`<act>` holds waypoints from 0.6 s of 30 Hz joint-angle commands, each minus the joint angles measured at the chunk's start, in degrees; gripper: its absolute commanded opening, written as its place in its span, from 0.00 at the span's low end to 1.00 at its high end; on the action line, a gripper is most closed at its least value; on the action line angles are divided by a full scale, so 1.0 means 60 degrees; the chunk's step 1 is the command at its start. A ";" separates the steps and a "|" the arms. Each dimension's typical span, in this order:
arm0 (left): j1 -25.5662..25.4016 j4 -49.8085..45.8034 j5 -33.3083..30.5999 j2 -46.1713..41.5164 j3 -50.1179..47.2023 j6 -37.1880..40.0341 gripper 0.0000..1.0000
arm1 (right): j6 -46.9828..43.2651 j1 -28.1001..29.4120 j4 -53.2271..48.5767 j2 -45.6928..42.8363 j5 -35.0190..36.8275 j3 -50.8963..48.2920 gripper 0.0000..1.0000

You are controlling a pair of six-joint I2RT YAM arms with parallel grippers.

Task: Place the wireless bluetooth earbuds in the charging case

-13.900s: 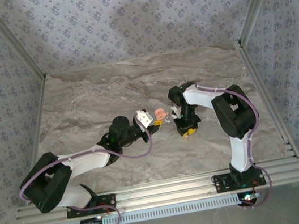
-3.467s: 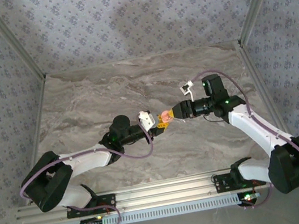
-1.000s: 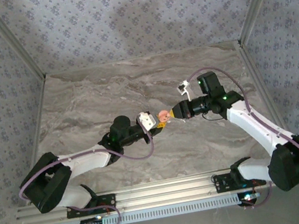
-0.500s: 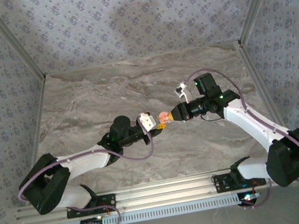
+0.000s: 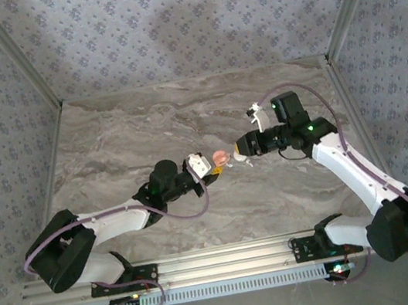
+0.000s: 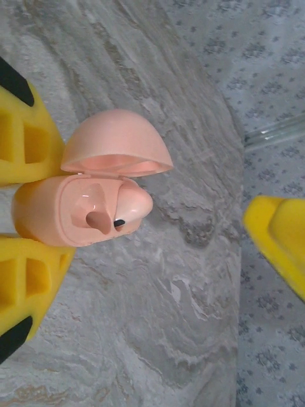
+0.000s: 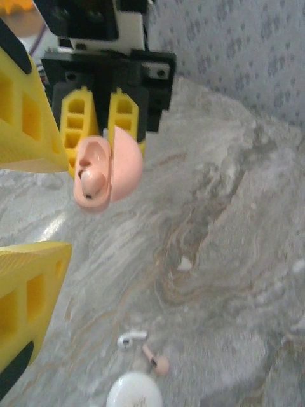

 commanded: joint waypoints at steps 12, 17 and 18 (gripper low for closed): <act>0.1094 0.0231 -0.0906 -0.0505 -0.1142 -0.1620 0.07 | -0.0239 0.0590 -0.2670 0.5119 0.3187 0.3662 0.43; 0.1212 0.0130 -0.0985 -0.0649 -0.1286 -0.1598 0.08 | -0.0288 0.0743 -0.2866 0.6654 0.3016 0.4560 0.43; 0.1251 0.0109 -0.0985 -0.0675 -0.1308 -0.1590 0.08 | -0.0282 0.0774 -0.2886 0.6892 0.2966 0.4707 0.43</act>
